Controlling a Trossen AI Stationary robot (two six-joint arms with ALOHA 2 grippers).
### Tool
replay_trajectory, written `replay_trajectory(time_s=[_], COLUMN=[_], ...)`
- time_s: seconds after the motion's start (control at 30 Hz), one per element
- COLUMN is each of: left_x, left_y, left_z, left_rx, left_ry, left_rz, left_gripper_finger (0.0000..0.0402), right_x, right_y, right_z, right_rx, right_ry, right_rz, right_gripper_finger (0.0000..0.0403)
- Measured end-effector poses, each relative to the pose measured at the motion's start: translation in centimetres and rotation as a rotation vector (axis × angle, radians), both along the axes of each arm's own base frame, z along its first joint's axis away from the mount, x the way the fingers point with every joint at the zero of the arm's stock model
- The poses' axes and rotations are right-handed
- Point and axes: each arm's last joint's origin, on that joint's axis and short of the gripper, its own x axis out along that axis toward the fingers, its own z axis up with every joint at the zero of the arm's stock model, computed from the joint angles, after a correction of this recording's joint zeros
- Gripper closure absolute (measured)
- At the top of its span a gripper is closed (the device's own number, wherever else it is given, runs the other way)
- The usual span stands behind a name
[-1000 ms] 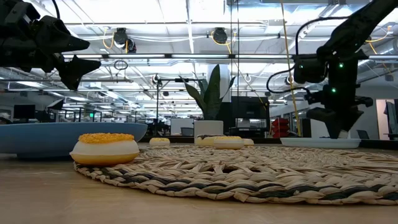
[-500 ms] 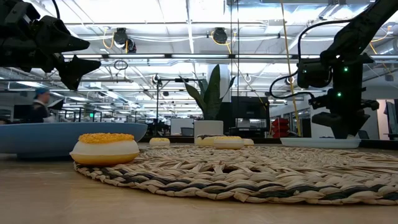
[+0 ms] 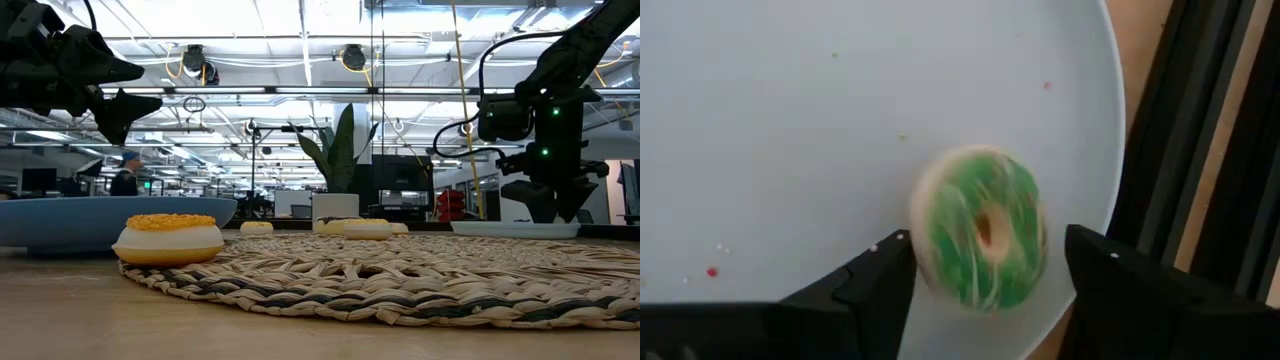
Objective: Pick & Place donuts
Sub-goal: Put the small green donut on the light blue plate, then put the bottom small yellow donut on the light blue plate
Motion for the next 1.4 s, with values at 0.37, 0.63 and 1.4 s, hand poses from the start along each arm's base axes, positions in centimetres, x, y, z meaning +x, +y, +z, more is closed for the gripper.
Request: replay_trajectory(time_s=[0.37,0.63,1.4], left_x=[0.0,0.0,0.0], left_y=[0.0,0.0,0.0], left_z=[0.0,0.0,0.0], left_rx=[0.0,0.0,0.0], left_ry=[0.0,0.0,0.0], left_rz=[0.0,0.0,0.0], left_gripper_finger=[0.0146,0.0146,0.0146], right_x=[-0.1,-0.1,3.6], right_y=[0.1,0.3,0.9], right_z=[0.5,1.8,4.6], right_rx=[-0.02,-0.052,-0.06], right_ry=[-0.018,-0.156,-0.703], right_rz=[0.02,0.033,0.294], right_gripper_finger=[0.0142,0.0144,0.0151])
